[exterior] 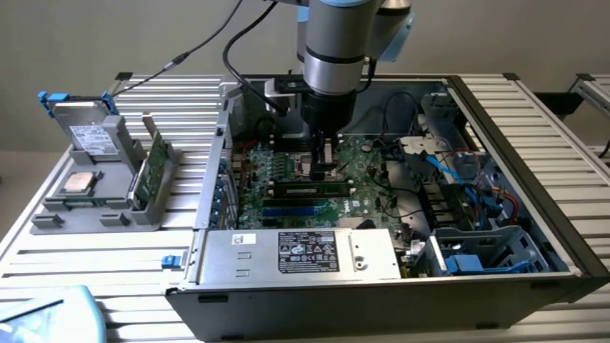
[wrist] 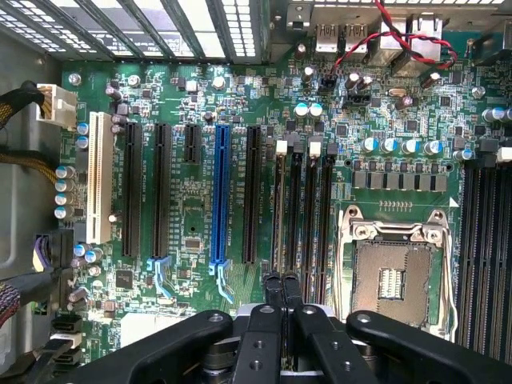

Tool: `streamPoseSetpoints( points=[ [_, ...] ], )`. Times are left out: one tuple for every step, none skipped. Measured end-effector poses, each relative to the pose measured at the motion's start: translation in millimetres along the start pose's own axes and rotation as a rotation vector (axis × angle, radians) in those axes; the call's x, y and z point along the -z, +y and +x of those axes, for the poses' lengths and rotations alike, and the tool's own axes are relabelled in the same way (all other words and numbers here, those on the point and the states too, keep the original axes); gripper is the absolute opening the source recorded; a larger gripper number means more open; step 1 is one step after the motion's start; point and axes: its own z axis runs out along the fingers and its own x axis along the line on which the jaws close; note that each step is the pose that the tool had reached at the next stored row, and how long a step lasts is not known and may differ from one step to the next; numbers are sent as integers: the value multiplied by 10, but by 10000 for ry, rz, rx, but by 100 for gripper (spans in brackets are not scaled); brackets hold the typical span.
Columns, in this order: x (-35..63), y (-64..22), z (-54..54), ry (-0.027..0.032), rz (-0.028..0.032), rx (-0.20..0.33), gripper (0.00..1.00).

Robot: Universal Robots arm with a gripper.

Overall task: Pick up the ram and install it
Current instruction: 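Press down the ram until it locks into place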

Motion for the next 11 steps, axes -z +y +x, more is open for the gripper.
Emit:
streamPoseSetpoints(
  points=[
    [1, -25, 2, 0, 0, -1, 11],
    [2, -53, 6, -2, 0, 0, 11],
    [4, -80, 12, -2, 0, 0, 11],
    [5, -105, 17, -4, -1, 0, 11],
    [5, -134, 24, -9, 1, 0, 11],
    [6, -161, 32, -12, 0, 0, 11],
    [7, -190, 39, -18, 0, 1, 11],
    [9, -221, 46, -24, 0, 1, 11],
    [10, -253, 53, -33, 1, 1, 11],
    [11, -284, 60, -42, 1, 1, 11],
    [12, -309, 65, -53, 1, 2, 11]
  ],
)
